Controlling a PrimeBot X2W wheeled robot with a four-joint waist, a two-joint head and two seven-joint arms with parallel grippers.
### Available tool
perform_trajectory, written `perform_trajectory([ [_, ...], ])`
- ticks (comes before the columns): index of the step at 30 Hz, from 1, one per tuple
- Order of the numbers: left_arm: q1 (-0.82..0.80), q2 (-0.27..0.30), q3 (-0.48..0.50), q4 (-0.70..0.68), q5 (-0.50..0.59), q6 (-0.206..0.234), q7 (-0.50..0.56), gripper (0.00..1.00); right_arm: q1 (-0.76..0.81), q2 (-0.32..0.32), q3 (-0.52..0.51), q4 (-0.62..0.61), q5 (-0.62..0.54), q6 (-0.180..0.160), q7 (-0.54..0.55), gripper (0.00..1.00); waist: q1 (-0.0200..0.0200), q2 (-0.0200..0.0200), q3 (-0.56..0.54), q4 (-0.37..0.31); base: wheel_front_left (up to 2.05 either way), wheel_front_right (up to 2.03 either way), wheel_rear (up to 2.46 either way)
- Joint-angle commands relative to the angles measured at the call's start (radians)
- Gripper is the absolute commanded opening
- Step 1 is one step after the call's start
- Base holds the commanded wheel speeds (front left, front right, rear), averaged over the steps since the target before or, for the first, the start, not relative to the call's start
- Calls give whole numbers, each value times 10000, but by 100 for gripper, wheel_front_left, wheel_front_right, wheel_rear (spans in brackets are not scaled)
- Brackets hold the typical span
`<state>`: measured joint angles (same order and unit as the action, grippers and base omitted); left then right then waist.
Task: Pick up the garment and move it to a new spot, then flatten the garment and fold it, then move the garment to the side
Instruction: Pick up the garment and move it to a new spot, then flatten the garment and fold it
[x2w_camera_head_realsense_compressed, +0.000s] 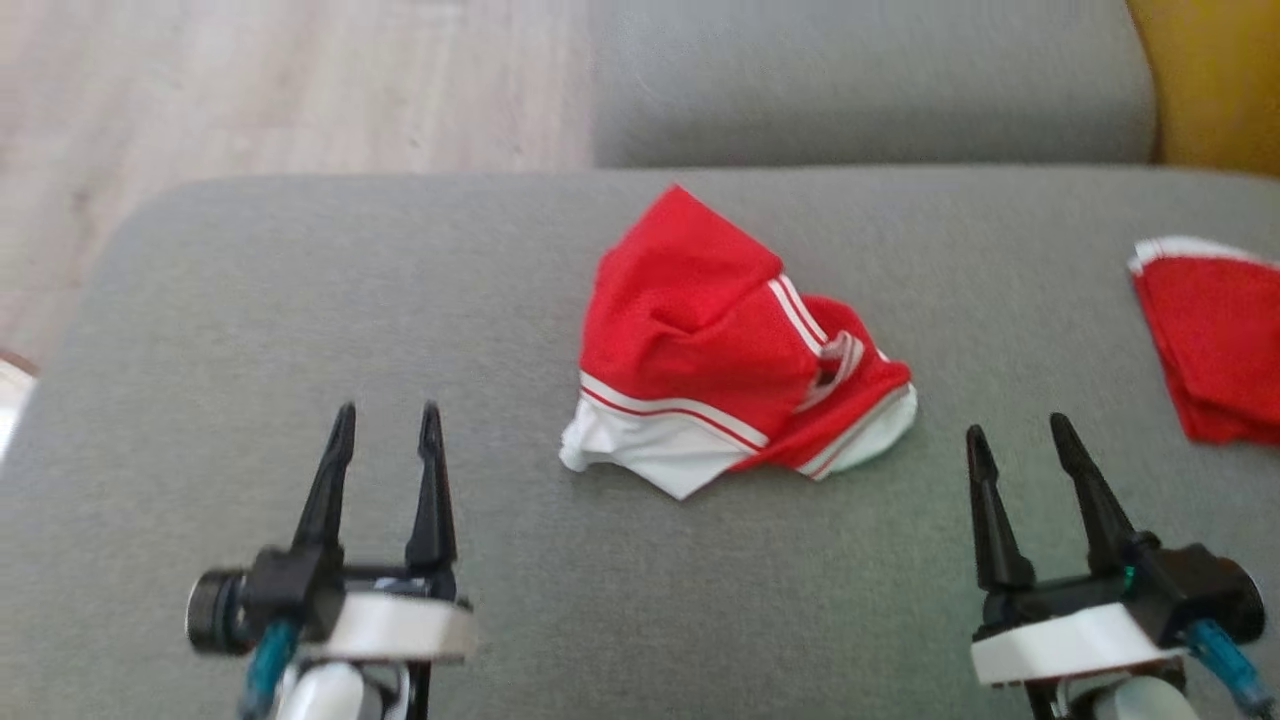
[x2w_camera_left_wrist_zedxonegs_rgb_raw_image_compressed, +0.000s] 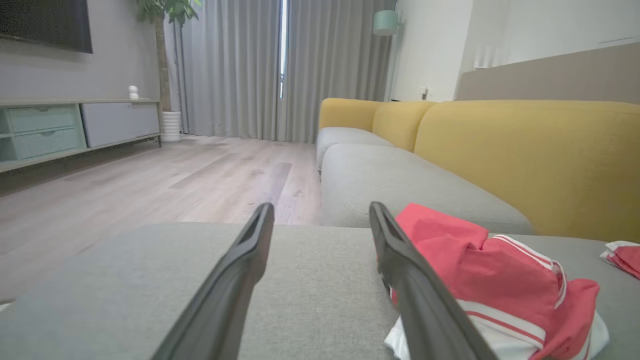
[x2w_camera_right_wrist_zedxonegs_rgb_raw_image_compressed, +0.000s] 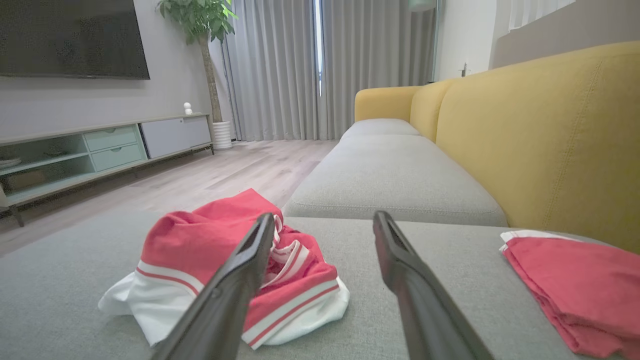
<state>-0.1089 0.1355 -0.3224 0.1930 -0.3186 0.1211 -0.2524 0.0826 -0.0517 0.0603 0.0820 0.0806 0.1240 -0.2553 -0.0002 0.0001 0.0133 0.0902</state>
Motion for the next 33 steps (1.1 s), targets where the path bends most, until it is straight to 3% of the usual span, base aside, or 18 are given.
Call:
perform_trajectory([
  [1, 134, -63, 563, -766, 441, -111, -92, 100, 20, -3, 83, -389, -9, 67, -64, 100, 2, -1, -600, 453, 0, 0, 0],
  [5, 1379, -75, 811, -1576, 1473, -101, -92, 100, 650, 9, -24, -442, 139, 67, -64, 100, 2, -1, -954, 470, 0, 0, 0],
  [12, 2783, -389, 994, -1890, 2055, -298, -93, 100, 1269, 12, 80, -469, 280, 67, -64, 100, 2, -1, -1164, 334, 0, 0, 0],
  [33, 2921, -746, 1124, -1743, 2596, -624, -93, 100, 1221, 14, 0, -494, 380, 67, -65, 100, 2, -1, -1074, 313, 0, 0, 0],
])
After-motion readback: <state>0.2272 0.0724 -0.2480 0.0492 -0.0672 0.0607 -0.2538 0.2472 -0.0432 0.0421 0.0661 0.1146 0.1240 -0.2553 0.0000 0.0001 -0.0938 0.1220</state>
